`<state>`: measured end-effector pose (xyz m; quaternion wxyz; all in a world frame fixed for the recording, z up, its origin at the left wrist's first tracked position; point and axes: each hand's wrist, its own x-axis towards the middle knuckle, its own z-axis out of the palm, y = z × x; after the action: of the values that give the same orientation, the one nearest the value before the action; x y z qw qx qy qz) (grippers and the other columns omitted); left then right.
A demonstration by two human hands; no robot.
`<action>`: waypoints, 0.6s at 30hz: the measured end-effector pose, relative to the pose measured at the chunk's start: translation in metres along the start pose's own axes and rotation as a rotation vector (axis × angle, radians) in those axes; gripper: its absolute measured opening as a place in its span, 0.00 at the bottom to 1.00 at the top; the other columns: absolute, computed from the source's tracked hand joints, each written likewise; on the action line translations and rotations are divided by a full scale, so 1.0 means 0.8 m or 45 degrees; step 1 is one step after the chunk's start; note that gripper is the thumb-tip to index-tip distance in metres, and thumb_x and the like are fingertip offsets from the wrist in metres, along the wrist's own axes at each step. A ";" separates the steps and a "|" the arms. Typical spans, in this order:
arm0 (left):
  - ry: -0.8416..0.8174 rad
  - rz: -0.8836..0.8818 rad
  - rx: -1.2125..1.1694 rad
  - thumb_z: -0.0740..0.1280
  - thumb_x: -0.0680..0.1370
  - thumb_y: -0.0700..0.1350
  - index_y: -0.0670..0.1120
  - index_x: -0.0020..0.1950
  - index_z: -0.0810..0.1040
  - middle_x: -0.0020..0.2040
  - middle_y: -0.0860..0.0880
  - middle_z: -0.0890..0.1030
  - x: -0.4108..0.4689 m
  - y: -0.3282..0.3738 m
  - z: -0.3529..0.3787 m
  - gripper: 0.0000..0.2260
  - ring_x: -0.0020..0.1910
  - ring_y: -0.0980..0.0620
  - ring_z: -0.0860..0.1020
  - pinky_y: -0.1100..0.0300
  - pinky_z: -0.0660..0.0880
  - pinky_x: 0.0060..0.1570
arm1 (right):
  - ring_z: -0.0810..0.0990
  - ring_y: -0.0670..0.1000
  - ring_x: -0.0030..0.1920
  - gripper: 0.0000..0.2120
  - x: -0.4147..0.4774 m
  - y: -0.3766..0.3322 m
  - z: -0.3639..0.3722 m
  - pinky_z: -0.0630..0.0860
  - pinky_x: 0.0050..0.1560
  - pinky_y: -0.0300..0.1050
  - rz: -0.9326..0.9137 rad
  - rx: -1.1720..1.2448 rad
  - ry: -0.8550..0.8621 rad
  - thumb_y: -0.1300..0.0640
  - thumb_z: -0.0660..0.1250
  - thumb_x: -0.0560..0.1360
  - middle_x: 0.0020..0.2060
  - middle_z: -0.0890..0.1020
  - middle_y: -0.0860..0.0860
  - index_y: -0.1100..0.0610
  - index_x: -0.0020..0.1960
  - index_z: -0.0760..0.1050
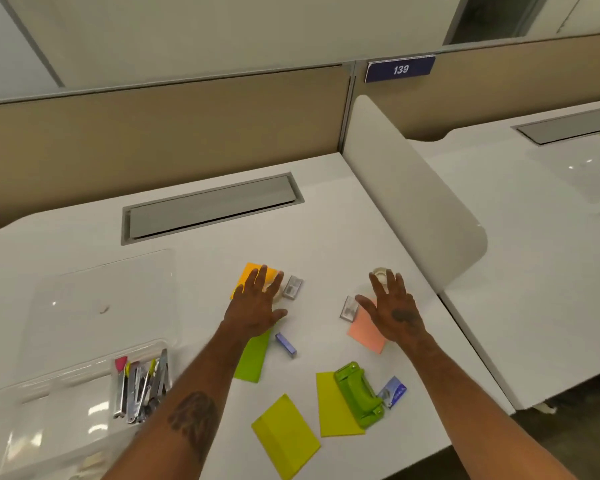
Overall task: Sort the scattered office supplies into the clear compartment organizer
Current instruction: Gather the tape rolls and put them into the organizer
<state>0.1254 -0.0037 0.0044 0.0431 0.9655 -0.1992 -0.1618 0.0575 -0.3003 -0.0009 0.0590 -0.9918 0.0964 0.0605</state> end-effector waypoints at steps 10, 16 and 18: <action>-0.048 -0.045 -0.072 0.60 0.80 0.59 0.51 0.80 0.46 0.81 0.46 0.46 0.032 0.005 0.009 0.35 0.79 0.46 0.48 0.48 0.58 0.74 | 0.50 0.58 0.77 0.27 0.053 0.015 0.017 0.67 0.69 0.56 -0.018 -0.037 -0.149 0.42 0.48 0.80 0.78 0.50 0.57 0.46 0.77 0.49; 0.026 -0.039 0.111 0.60 0.80 0.48 0.50 0.76 0.61 0.73 0.47 0.64 0.026 0.004 0.008 0.24 0.70 0.45 0.64 0.51 0.71 0.58 | 0.58 0.57 0.73 0.23 0.060 0.020 0.023 0.68 0.66 0.53 0.016 0.092 -0.144 0.57 0.56 0.80 0.75 0.58 0.56 0.50 0.74 0.61; 0.035 -0.041 0.096 0.60 0.80 0.49 0.51 0.76 0.62 0.71 0.48 0.66 0.022 0.000 0.005 0.24 0.68 0.46 0.66 0.50 0.72 0.57 | 0.63 0.58 0.69 0.21 0.057 0.014 0.020 0.73 0.61 0.54 0.031 0.107 -0.042 0.55 0.57 0.80 0.72 0.63 0.56 0.51 0.73 0.64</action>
<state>0.1393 -0.0105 -0.0045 0.0070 0.9717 -0.1889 -0.1415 0.0976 -0.3178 -0.0241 0.1013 -0.9860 0.1099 0.0733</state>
